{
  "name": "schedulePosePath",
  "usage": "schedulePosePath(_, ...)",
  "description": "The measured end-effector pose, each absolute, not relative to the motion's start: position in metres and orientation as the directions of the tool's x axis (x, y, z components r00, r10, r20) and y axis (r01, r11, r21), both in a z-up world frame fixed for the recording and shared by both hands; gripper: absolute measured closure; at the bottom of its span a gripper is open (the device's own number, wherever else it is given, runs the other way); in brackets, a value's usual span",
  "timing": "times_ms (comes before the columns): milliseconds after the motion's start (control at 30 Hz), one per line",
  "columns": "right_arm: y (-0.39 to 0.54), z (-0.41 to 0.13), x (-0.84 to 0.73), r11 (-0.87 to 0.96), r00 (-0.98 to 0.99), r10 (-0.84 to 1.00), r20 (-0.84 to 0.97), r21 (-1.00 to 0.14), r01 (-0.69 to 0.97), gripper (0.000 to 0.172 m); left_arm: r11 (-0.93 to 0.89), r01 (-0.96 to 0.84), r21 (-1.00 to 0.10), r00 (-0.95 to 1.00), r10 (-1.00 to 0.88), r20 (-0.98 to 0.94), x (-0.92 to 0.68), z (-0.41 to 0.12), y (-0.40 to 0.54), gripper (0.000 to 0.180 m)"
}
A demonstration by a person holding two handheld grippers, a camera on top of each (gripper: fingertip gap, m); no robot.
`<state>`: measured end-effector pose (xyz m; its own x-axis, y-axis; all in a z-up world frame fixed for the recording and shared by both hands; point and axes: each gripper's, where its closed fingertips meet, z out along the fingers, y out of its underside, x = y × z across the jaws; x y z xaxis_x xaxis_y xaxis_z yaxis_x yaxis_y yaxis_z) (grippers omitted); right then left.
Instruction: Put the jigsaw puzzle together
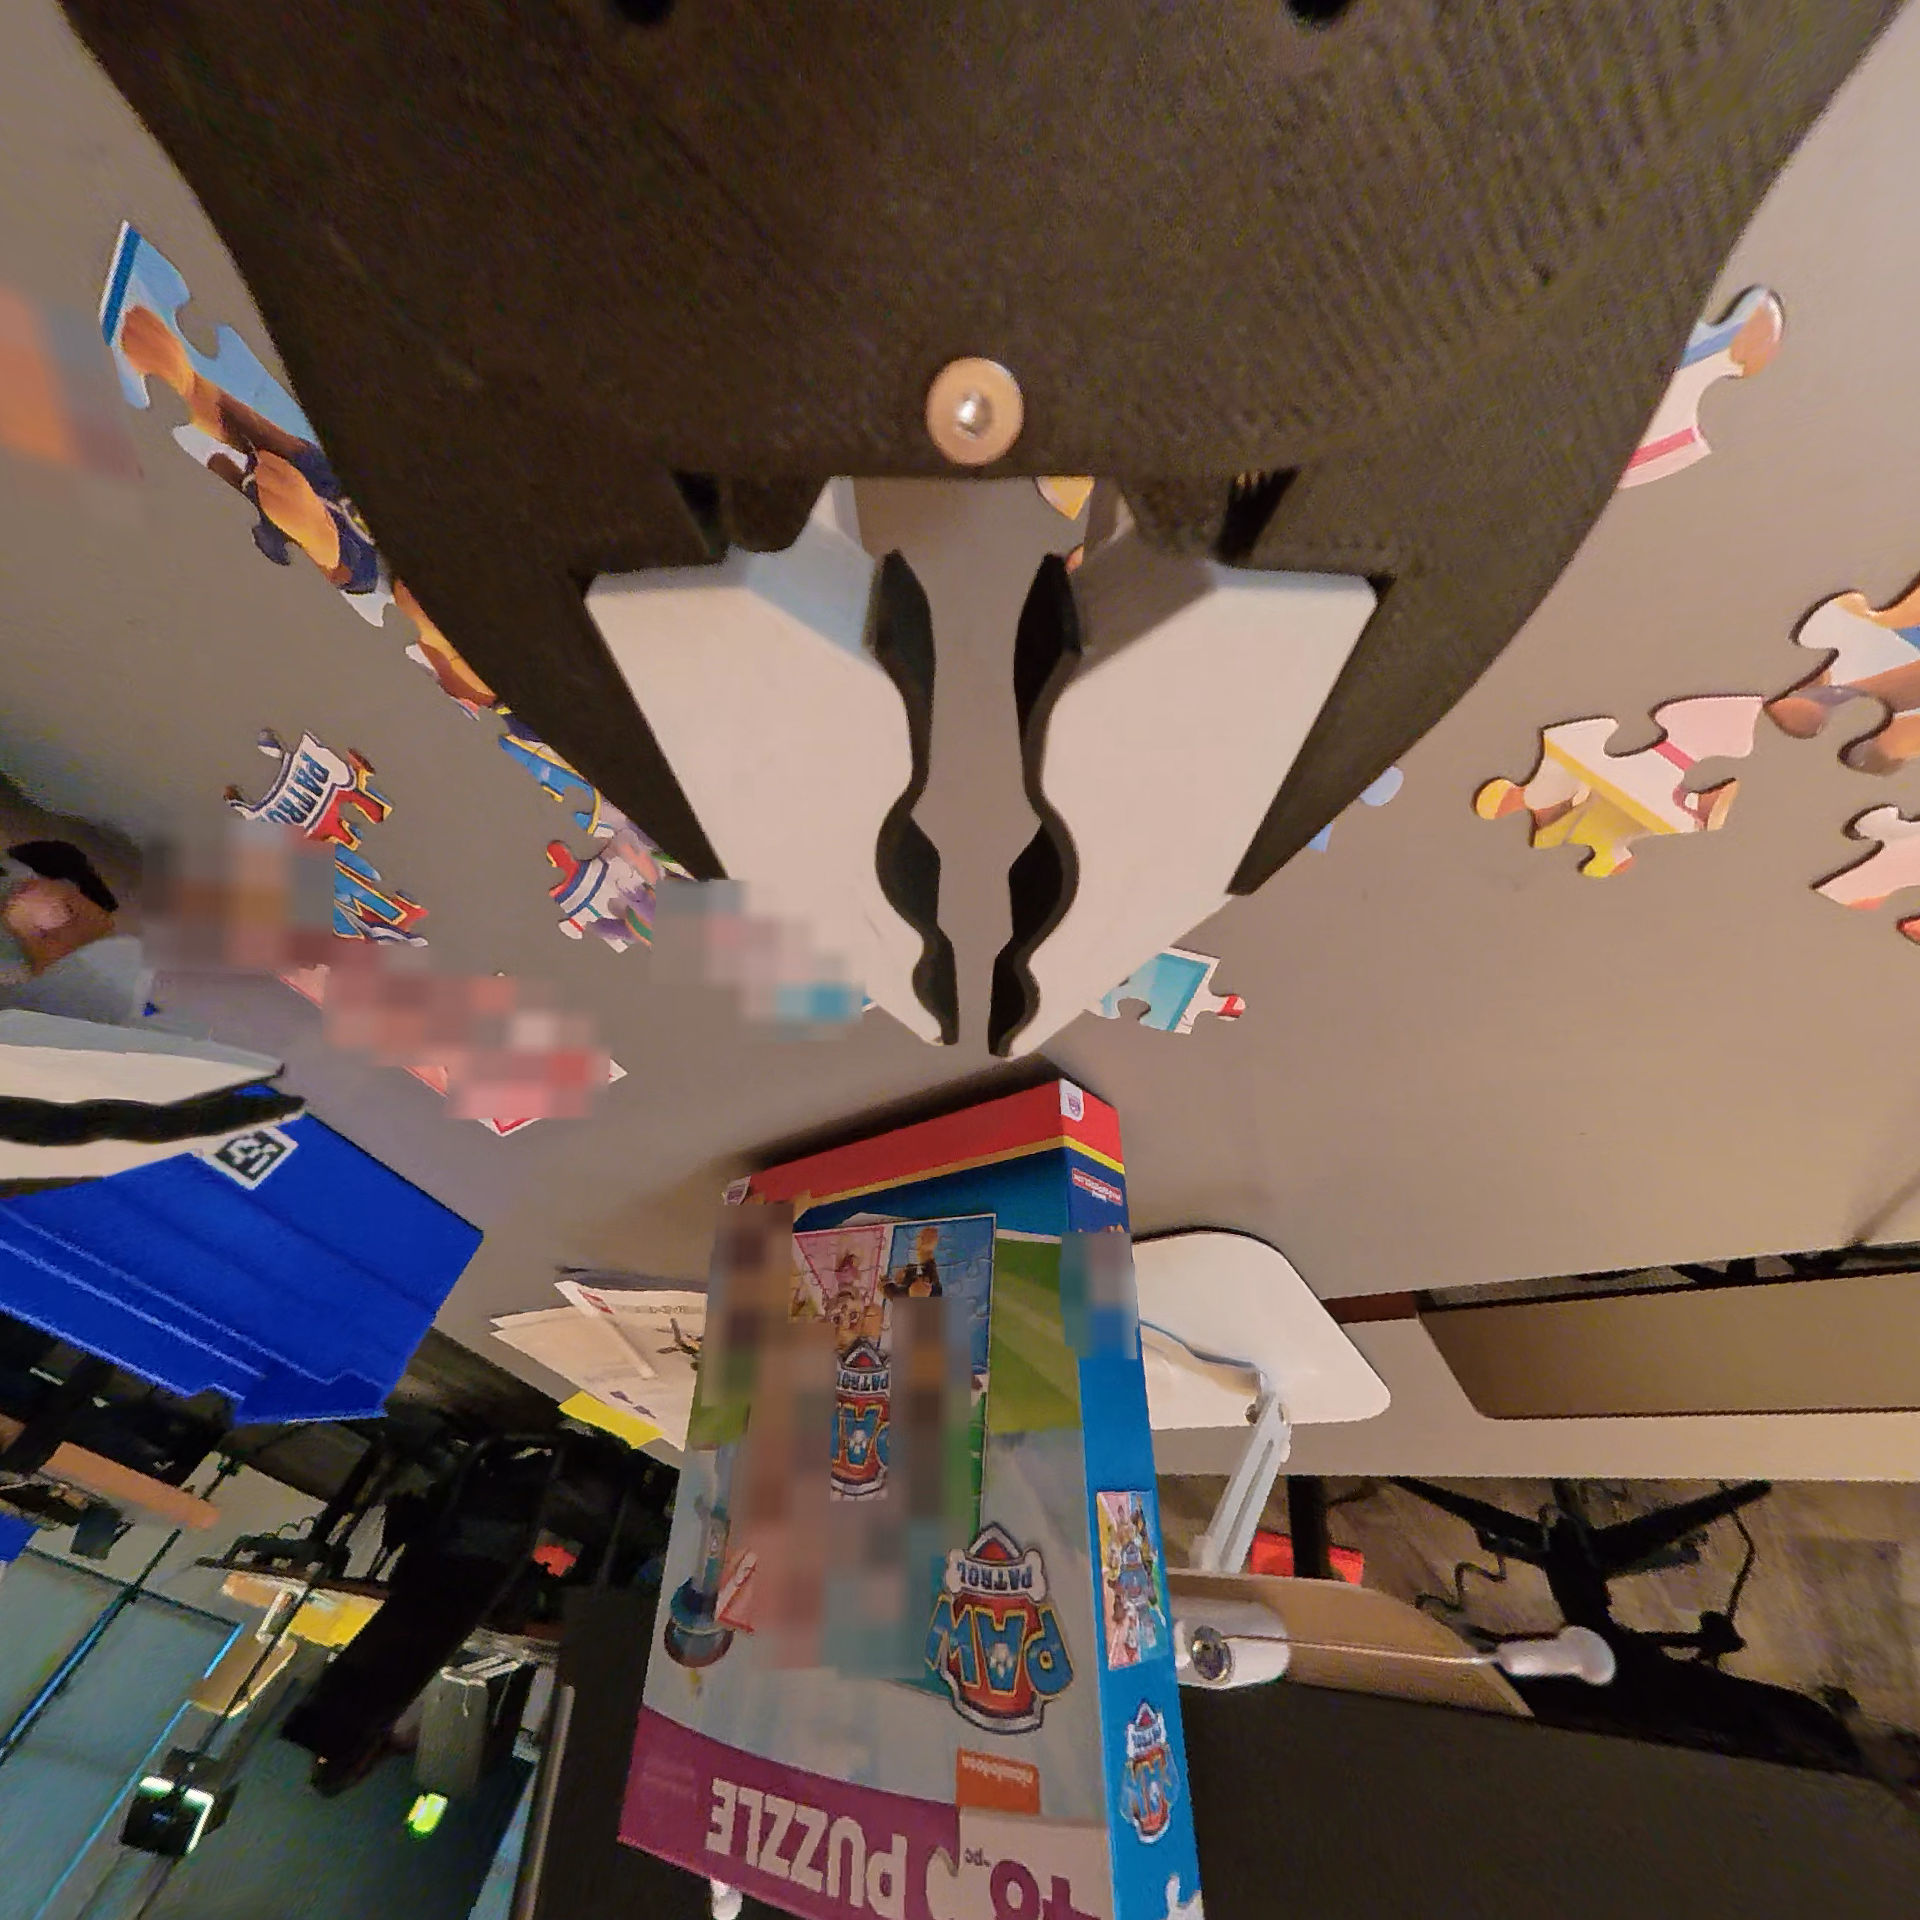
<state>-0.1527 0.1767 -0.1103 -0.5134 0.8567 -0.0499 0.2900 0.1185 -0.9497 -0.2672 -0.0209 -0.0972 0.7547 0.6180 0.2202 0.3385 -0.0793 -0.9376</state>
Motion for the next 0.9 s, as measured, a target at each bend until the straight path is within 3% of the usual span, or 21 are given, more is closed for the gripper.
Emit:
schedulePosePath(200,0.084,-0.123,-0.112,0.108,-0.78,0.544,-0.308,-0.897,0.429,0.133,-0.182,0.268,-0.946,0.773,0.626,0.098,-0.262,-0.098,-0.014,0.17)
schedulePosePath(433,0.055,-0.181,-0.11,0.432,-0.765,0.63,-0.132,-0.759,0.487,0.121,-0.207,0.29,-0.935,0.791,0.602,0.112,-0.26,-0.108,-0.008,0.169)
schedulePosePath(900,0.044,-0.187,-0.119,0.51,-0.761,0.648,-0.015,-0.734,0.449,0.13,-0.121,0.347,-0.93,0.763,0.614,0.205,-0.266,-0.105,-0.016,0.171)
